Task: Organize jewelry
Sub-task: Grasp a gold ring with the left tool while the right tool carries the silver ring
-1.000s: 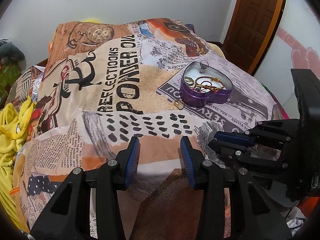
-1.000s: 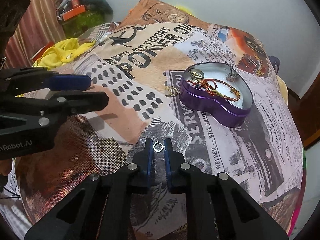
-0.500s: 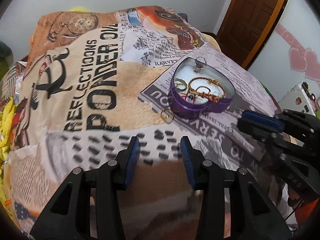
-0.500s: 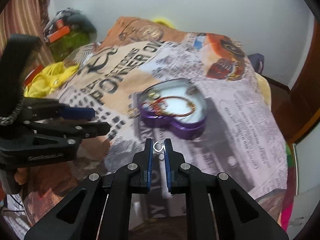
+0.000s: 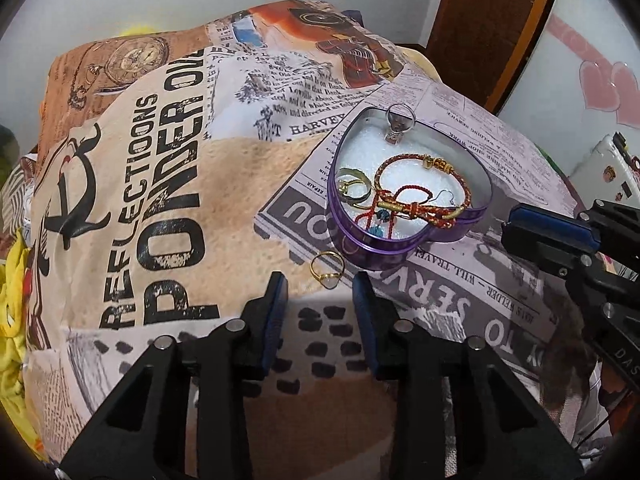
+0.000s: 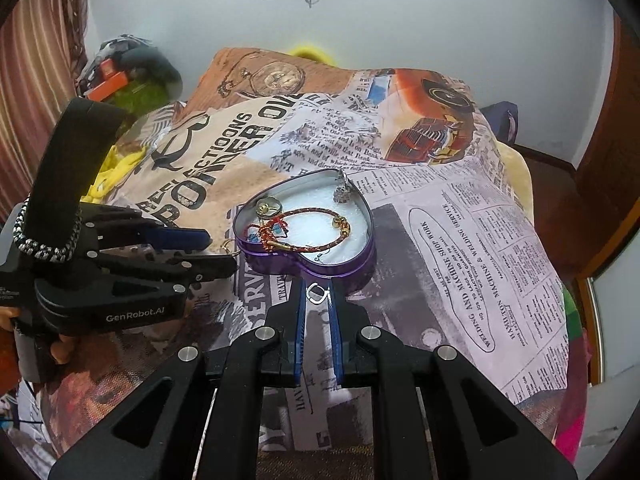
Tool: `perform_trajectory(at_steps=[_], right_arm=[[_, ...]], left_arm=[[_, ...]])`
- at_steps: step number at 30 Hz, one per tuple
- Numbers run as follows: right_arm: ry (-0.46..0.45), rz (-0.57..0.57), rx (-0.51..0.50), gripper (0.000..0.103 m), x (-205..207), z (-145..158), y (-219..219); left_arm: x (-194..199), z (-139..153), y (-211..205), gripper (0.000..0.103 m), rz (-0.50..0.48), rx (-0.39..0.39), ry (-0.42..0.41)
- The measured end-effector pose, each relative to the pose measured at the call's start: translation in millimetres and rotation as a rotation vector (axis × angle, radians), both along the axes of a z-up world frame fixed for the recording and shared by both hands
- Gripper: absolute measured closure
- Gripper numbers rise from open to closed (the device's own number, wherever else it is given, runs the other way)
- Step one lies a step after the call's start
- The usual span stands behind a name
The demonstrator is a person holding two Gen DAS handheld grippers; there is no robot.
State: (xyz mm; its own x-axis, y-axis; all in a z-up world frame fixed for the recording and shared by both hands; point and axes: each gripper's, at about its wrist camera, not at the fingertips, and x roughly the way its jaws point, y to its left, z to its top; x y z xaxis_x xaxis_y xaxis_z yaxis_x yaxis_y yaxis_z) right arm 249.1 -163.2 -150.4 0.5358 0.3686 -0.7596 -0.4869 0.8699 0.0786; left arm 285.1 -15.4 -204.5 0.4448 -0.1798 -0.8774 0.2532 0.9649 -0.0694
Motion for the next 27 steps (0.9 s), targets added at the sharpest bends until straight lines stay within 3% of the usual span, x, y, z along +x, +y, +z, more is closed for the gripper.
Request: perform_trajectory(at_steps=[6, 17, 27], right_arm=[[0.004, -0.003, 0.008, 0.093, -0.9, -1.2, -1.9], [0.0, -0.011, 0.006, 0.093, -1.2, 2.4, -4.9], [-0.037, -0.026, 0.018, 0.093, 2.7, 17.1, -7.6]], left_arm=[[-0.4, -0.7, -4.2, 0.088, -0.019, 0.005, -0.011], [-6.6, 2.2, -2.1, 0.095, -0.004, 0.004, -0.033], [-19.3, 28.6, 6.2, 0.095, 0.013, -0.013, -0.111]])
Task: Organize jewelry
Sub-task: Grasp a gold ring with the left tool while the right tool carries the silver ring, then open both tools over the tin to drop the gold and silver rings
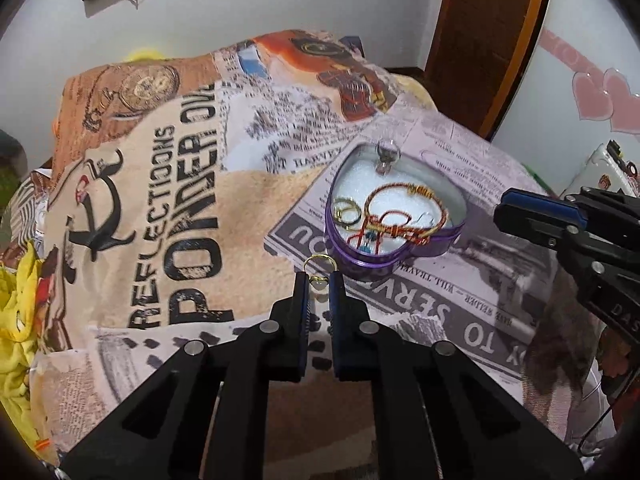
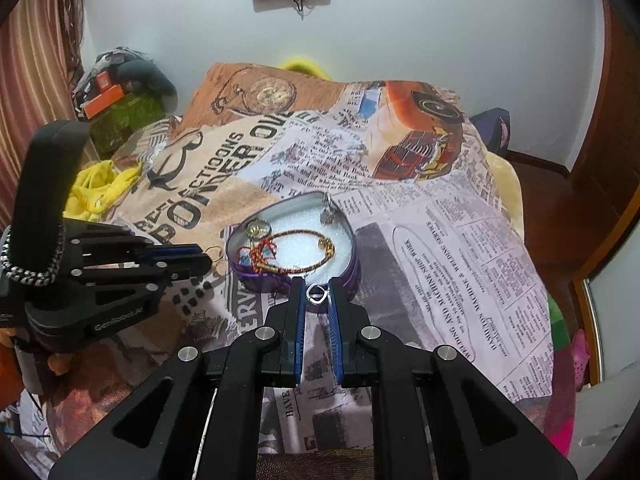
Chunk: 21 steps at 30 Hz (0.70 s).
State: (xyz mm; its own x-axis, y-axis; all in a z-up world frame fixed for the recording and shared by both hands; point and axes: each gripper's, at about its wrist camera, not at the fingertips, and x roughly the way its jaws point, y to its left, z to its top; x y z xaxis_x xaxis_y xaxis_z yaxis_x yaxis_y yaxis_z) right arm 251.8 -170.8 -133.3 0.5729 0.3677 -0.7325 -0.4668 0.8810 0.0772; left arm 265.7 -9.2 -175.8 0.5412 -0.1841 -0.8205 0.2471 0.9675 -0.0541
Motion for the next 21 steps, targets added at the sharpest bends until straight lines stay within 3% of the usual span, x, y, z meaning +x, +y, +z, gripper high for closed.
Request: perform_trajectory(at_steps=[10, 21], right_arm=[[-0.028, -0.015, 0.012, 0.093, 8.9, 9.0, -2.3], [-0.04, 0.009, 0.032, 0.093, 24.0, 12.7, 8.3]], left_arm=[[-1.4, 31.8, -4.3, 0.095, -0.012, -0.044, -0.077], [14.3, 36.9, -19.5, 0.095, -0.037, -0.083, -0.09]])
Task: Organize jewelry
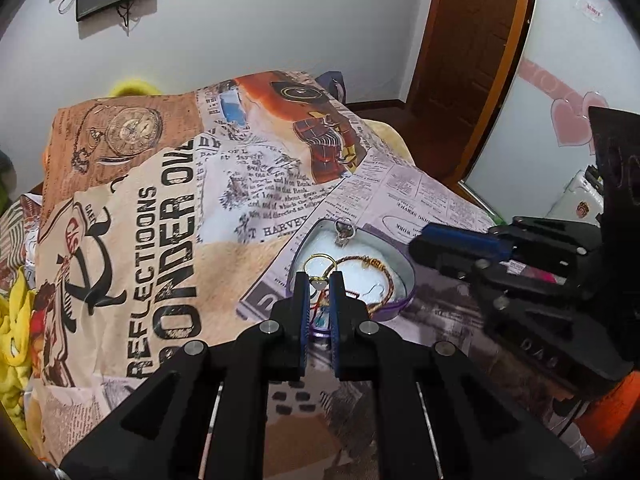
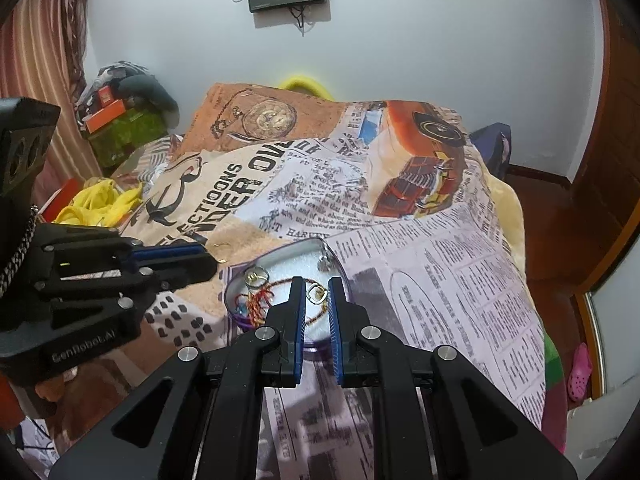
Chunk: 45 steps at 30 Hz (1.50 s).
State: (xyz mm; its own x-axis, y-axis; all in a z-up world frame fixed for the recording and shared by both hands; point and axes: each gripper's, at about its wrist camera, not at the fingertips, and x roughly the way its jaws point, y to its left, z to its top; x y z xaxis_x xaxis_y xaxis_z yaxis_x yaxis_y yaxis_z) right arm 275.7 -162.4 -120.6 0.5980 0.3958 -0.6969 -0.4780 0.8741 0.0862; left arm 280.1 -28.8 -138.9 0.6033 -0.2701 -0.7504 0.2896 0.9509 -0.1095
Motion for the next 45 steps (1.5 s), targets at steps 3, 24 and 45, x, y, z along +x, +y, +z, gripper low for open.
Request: perform_trajectory(at_steps=[3, 24, 45], right_arm=[[0.007, 0.013, -0.003, 0.093, 5.4, -2.9, 5.3], [0.072, 0.048, -0.06, 0.093, 15.2, -24.7, 20.0], [-0.054, -0.014, -0.027, 0.077, -26.9, 44.7, 2.6]], left_arm=[[4.8, -2.4, -3.4, 0.095, -0.007, 0.001, 0.004], [14.0, -18.2, -1.9, 0.095, -0.001, -0.016, 0.053], [-61.3, 77.2, 15.7, 0.082, 0.086, -0.027, -0.175]])
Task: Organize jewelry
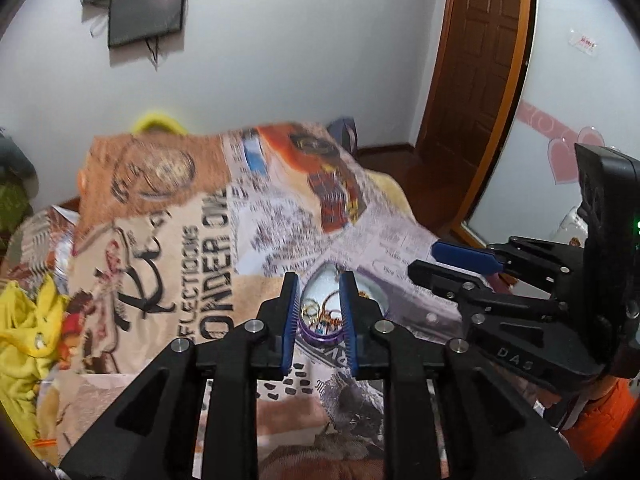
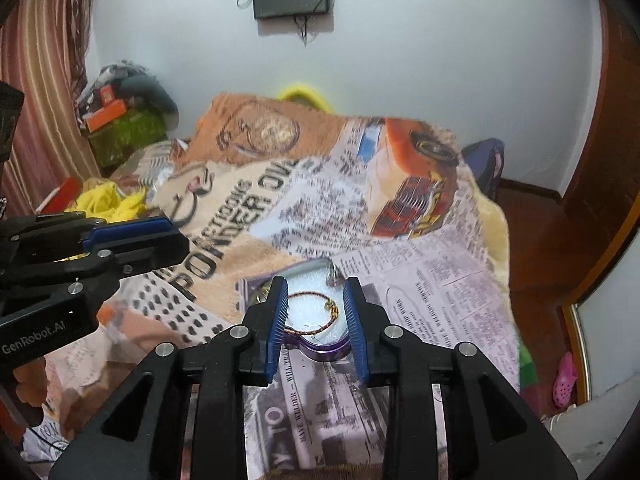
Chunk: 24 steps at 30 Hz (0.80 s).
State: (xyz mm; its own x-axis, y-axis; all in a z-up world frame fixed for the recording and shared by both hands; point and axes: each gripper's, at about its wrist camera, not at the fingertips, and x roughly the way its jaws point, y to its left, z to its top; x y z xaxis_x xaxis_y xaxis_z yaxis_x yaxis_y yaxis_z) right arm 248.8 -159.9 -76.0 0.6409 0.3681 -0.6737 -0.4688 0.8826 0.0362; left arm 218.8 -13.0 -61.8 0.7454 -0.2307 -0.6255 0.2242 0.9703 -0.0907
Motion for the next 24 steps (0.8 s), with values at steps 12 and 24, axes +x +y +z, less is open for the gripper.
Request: perform_trajectory(at_steps=[12, 24], right_arm=[[-0.312, -0.085, 0.136, 0.077, -95.6, 107.6, -30.9], [-0.567, -0.186, 0.203, 0.034, -174.6, 148.4, -40.2]], left_arm=[[-97.7, 87.3, -1.0, 0.065, 0.102, 0.01, -0.323], [-172.4, 118.5, -5.6, 0.027, 0.171, -0.002, -0.538]])
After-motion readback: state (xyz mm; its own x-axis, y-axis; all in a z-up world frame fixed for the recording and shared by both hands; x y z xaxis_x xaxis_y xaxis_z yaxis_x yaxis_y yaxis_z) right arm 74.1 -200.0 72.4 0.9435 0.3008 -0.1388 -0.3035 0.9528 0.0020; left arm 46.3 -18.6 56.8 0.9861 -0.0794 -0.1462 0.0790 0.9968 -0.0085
